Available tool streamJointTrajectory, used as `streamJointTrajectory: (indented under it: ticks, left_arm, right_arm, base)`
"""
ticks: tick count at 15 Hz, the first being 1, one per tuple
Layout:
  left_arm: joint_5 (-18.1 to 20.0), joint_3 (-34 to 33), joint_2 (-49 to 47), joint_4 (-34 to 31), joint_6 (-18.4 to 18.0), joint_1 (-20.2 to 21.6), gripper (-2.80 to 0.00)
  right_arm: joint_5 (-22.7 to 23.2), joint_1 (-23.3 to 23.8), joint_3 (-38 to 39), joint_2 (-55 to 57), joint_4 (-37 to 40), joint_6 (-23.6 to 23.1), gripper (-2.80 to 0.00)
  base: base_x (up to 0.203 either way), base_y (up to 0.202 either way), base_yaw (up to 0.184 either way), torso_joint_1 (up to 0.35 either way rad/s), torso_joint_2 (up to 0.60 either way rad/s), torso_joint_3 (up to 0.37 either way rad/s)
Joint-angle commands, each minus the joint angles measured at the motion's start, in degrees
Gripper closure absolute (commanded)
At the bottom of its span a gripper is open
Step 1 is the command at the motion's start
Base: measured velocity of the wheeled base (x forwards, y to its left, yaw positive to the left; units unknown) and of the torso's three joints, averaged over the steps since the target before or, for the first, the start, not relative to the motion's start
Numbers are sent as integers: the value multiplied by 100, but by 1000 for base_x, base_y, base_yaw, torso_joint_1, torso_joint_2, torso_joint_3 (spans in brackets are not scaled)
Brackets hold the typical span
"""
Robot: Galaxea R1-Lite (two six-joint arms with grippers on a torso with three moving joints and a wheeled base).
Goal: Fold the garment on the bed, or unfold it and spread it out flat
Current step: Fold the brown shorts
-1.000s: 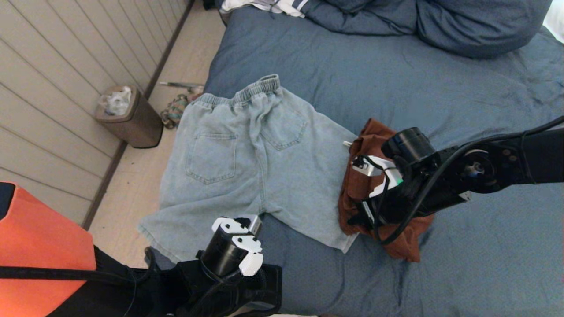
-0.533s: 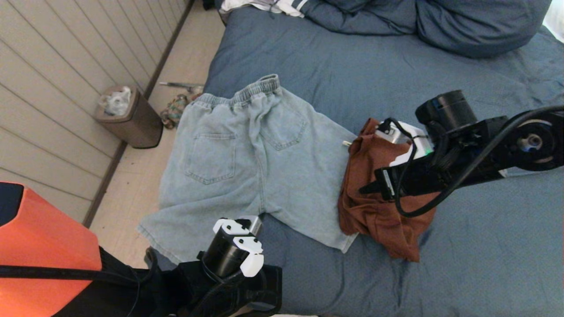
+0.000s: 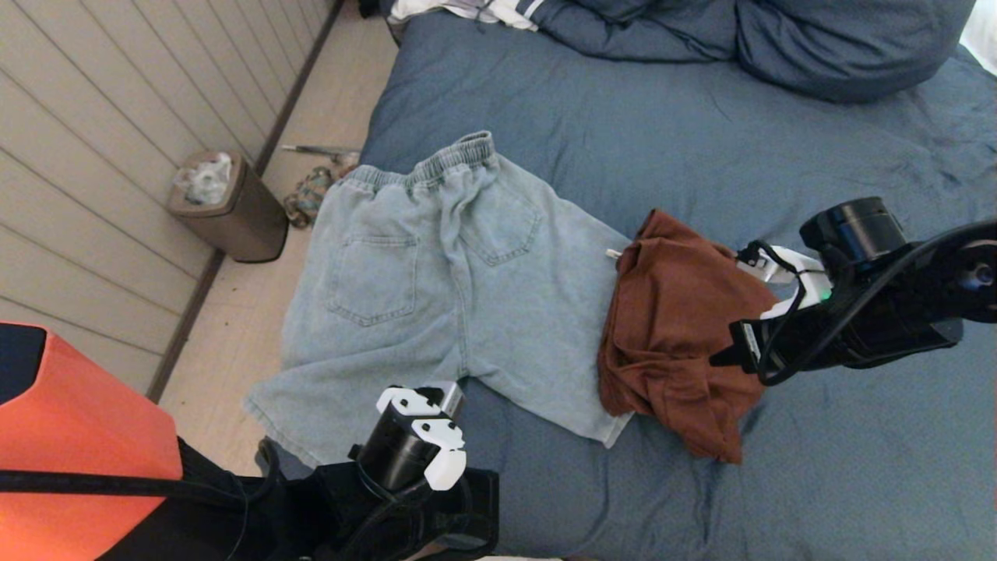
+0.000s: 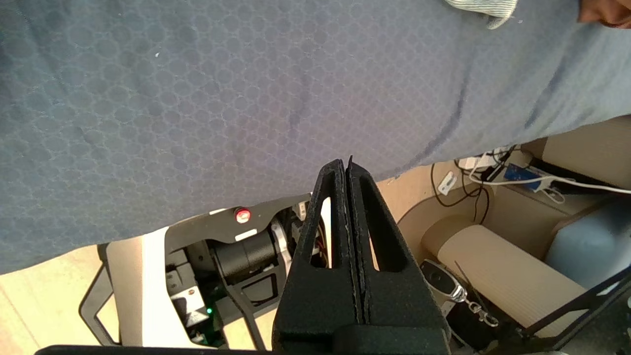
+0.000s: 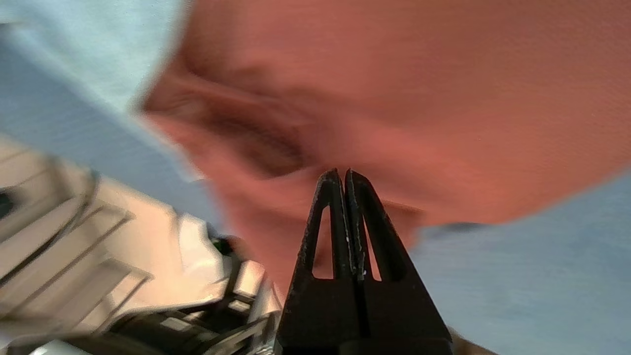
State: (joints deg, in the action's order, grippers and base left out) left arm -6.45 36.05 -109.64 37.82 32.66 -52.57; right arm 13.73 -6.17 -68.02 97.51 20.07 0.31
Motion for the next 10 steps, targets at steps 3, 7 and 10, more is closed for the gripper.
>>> streamJointTrajectory:
  ticks: [3, 7, 10]
  left_arm:
    - [3, 8, -31, 24, 12, 1, 0]
    - [5, -8, 12, 24, 20, -41, 0]
    - [3, -36, 40, 24, 21, -70, 0]
  right_arm:
    - [-285, 371, 84, 68, -122, -278, 0]
    - [-275, 227, 452, 521, -143, -288, 0]
    - [-281, -504, 202, 761, -145, 29, 0]
  base:
    - [0, 0, 0, 0, 0, 0]
    - [0, 0, 0, 0, 0, 0]
    - [0, 0, 0, 0, 0, 0]
